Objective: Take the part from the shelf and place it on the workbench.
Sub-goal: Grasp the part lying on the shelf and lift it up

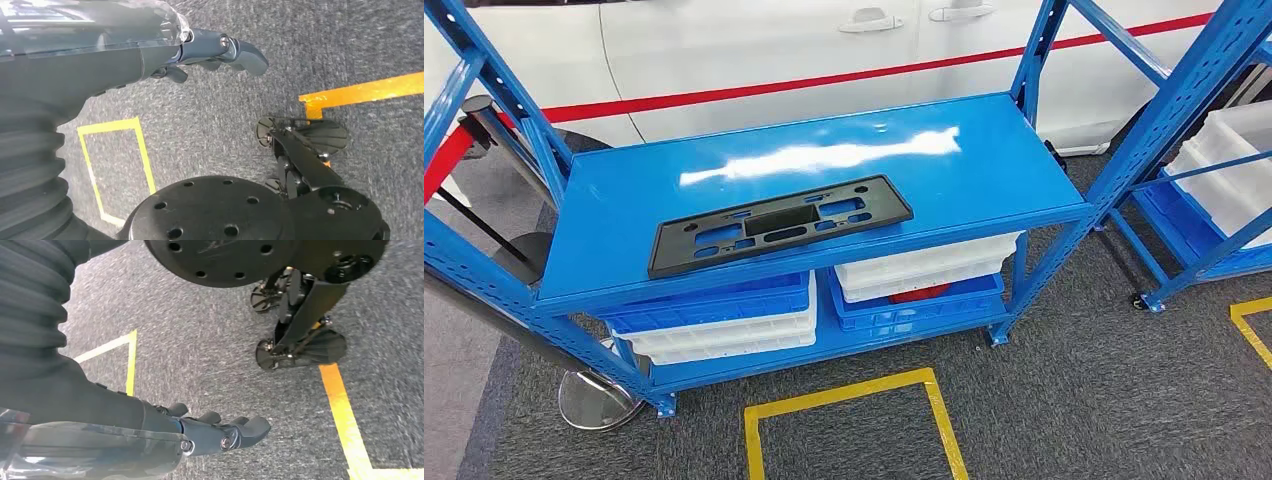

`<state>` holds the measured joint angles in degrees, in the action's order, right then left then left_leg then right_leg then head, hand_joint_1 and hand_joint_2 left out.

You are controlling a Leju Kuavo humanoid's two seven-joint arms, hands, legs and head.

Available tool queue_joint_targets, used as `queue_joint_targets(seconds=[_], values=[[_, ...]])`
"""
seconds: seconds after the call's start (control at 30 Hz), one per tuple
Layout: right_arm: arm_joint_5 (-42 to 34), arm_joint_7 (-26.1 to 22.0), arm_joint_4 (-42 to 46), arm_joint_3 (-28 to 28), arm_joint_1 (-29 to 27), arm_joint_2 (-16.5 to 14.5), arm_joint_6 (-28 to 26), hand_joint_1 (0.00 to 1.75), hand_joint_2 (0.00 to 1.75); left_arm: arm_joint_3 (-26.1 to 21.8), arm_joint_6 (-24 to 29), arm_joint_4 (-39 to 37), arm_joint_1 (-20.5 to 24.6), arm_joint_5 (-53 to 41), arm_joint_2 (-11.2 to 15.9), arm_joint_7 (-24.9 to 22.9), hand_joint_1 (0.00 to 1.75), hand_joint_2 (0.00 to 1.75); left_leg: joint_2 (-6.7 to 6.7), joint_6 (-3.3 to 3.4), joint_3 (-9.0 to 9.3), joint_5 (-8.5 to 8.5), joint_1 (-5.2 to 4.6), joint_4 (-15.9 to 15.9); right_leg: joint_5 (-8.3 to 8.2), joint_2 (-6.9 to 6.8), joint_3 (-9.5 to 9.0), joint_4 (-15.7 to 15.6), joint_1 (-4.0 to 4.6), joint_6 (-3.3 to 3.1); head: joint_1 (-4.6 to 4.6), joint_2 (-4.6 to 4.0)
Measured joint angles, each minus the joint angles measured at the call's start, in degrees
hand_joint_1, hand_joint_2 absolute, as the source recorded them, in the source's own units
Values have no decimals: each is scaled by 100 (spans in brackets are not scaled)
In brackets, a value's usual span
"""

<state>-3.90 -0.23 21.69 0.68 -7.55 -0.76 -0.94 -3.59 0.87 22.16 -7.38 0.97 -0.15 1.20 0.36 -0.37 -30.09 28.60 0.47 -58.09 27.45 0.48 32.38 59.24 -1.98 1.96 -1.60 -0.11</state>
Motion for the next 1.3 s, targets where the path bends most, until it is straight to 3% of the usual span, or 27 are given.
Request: queue_joint_targets(seconds=[0.23, 0.33, 0.37, 0.43, 0.47, 0.57, 0.63, 0.77, 0.93, 1.3], values=[[-972, -87, -88, 574, 97, 0, -254, 0, 175, -322, 215, -1, 33, 190, -25, 293, 0, 175, 0, 0, 0, 0, 0, 0, 0, 0, 0, 0, 0, 0, 0, 0], [-1457, -177, -155, 871, 150, 0, -369, 0, 175, -515, 310, -4, 73, 289, -42, 464, 0, 44, 0, 0, 0, 0, 0, 0, 0, 0, 0, 0, 1, 0, -1, 0], [-1619, -219, -180, 970, 169, 0, -399, 0, 175, -582, 341, -6, 86, 323, -49, 522, 0, 44, 0, 0, 0, 0, 0, 0, 0, 0, 0, 0, 1, 0, -1, 0], [-1943, -322, -239, 1166, 208, 0, -444, 0, 175, -718, 401, -14, 112, 385, -64, 636, 0, 131, 0, 0, 0, 0, 0, 0, 0, 0, 0, 0, 1, 0, 0, 0], [-2104, -379, -271, 1264, 228, 0, -458, 0, 131, -785, 431, -20, 127, 414, -72, 692, 0, 131, 0, 0, 0, 0, 0, 0, 0, 0, 0, 0, 0, 0, 0, 0], [-2577, -578, -373, 1564, 284, 2, -495, 0, 0, -990, 524, -48, 172, 485, -100, 854, 0, 0, 0, 0, -1, 0, 0, 0, 0, 0, 0, -1, 0, 0, -1, 0], [-2891, -733, -448, 1774, 324, 2, -512, 0, 0, -1126, 589, -67, 201, 520, -120, 960, 0, 0, 0, 0, -1, 0, 0, -1, 0, 0, 0, -2, 0, 0, -1, 0], [-3501, -1057, -613, 2187, 435, 31, -507, 0, 175, -1396, 728, -121, 260, 566, -164, 1148, 0, 0, 0, 0, -2, 0, 0, 0, 0, 0, -1, -2, 0, 0, 0, 0], [-4194, -1455, -795, 2672, 813, 257, -434, 0, 175, -1708, 883, -186, 314, 607, -224, 1366, 0, 0, -3, 0, -2, 0, -2, -1, -5, 1, -3, -3, -3, 6, -1, 0], [-5338, -2121, -1081, 3694, 2261, 1159, -200, 0, 175, -2238, 1061, -284, 399, 604, -341, 1786, 0, 0, -2, 7, -4, -4, -4, -24, -17, 1, -10, -5, -5, 23, -1, 0]])
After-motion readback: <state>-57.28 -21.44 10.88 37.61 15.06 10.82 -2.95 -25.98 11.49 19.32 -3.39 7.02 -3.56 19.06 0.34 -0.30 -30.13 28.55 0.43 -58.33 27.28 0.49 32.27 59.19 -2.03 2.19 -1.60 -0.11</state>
